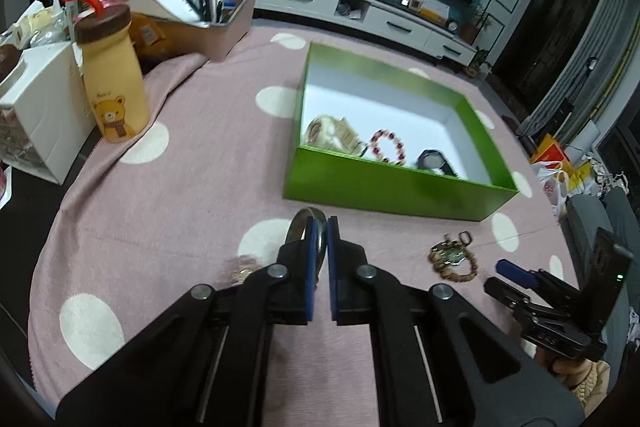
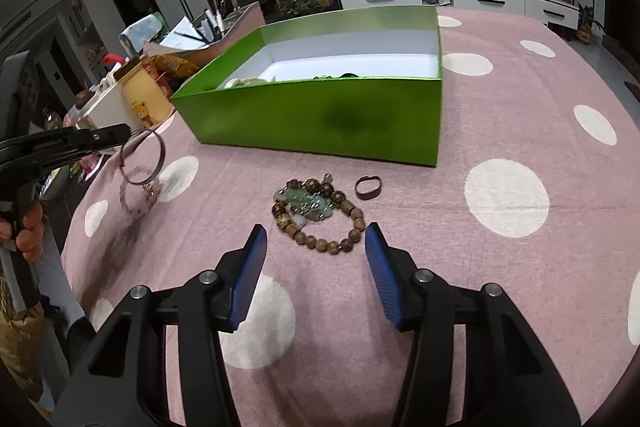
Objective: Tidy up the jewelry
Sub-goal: 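Grasp the silver bangle with the left tool and lift it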
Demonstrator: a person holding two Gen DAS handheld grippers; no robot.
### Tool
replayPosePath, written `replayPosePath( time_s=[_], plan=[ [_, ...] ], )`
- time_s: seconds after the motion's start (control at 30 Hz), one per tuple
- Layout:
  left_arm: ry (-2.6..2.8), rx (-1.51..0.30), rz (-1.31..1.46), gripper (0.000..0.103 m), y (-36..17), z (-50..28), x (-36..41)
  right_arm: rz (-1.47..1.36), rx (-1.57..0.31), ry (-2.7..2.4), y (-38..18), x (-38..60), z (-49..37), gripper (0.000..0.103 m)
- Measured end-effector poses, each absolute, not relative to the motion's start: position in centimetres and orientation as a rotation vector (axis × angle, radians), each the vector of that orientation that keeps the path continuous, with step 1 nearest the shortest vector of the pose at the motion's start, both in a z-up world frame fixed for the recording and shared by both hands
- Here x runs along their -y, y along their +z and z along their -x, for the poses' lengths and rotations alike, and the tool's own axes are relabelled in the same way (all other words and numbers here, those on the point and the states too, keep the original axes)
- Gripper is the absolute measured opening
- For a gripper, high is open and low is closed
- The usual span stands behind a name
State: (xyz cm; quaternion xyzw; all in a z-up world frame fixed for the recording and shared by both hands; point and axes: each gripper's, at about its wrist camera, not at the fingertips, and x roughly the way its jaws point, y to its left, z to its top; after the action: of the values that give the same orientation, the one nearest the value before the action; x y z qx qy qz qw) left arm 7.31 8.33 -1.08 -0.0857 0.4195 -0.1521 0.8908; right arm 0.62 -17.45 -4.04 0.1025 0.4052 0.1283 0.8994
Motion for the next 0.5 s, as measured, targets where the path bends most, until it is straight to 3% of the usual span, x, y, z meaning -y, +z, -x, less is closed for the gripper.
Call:
replayPosePath(
  time_s=[0.5],
  plan=[
    [-0.393,-0.860,0.193,0.004,-0.2,-7.0,-6.5,-0.239,-0.869,0.169,-5.3,19.9,-4.3,0.041]
  ],
)
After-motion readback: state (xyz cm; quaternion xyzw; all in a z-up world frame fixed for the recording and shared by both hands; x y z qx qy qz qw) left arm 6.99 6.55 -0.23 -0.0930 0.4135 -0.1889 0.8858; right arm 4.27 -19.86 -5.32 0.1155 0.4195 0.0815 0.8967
